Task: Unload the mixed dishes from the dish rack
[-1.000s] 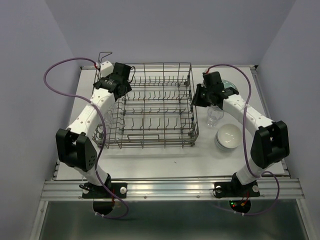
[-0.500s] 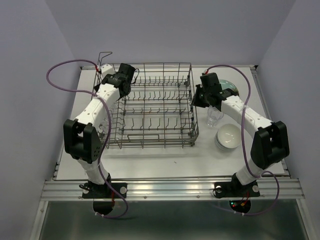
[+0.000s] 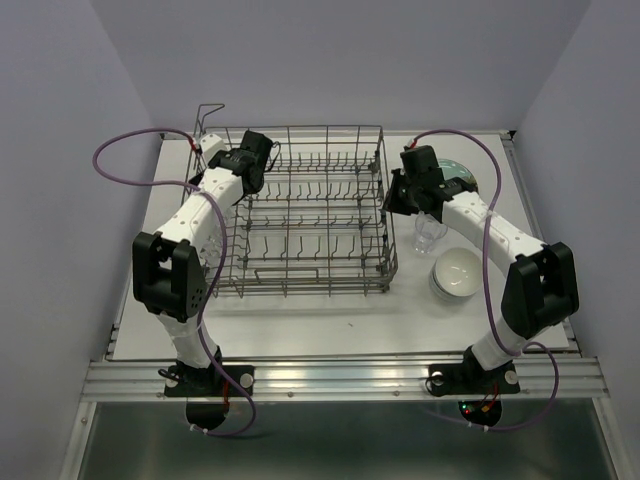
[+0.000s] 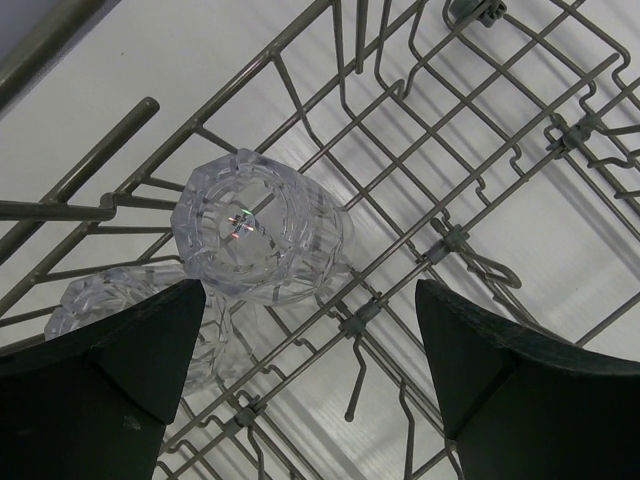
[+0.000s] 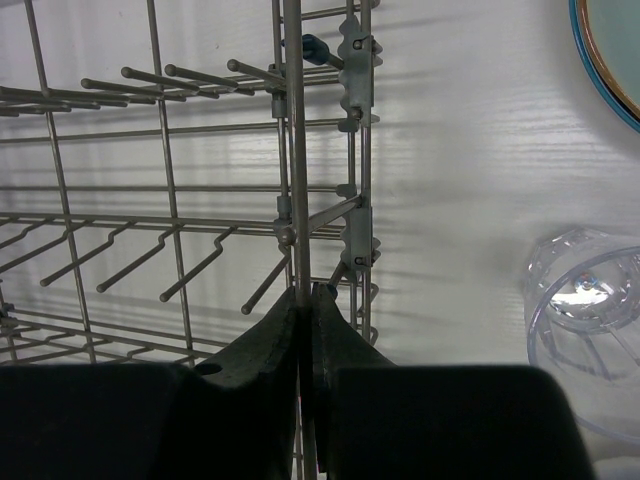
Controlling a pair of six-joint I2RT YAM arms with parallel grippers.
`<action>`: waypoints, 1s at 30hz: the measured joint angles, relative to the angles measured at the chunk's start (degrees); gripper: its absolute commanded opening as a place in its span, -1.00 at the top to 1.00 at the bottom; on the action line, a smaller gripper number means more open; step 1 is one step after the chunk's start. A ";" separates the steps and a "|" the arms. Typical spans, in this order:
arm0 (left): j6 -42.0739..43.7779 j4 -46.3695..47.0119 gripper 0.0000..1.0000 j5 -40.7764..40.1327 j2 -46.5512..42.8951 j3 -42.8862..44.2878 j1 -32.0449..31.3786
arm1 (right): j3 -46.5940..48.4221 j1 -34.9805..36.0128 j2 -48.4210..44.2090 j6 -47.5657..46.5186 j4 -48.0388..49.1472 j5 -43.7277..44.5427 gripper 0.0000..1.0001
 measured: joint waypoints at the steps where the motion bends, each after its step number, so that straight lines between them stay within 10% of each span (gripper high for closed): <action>1: -0.33 0.02 -0.98 -0.04 0.00 -0.31 0.09 | 0.00 0.00 0.00 0.00 0.07 -0.02 0.92; 30: -4.13 0.09 -0.98 0.39 1.31 -4.00 1.11 | -0.02 0.00 0.00 -0.48 0.20 -1.49 0.93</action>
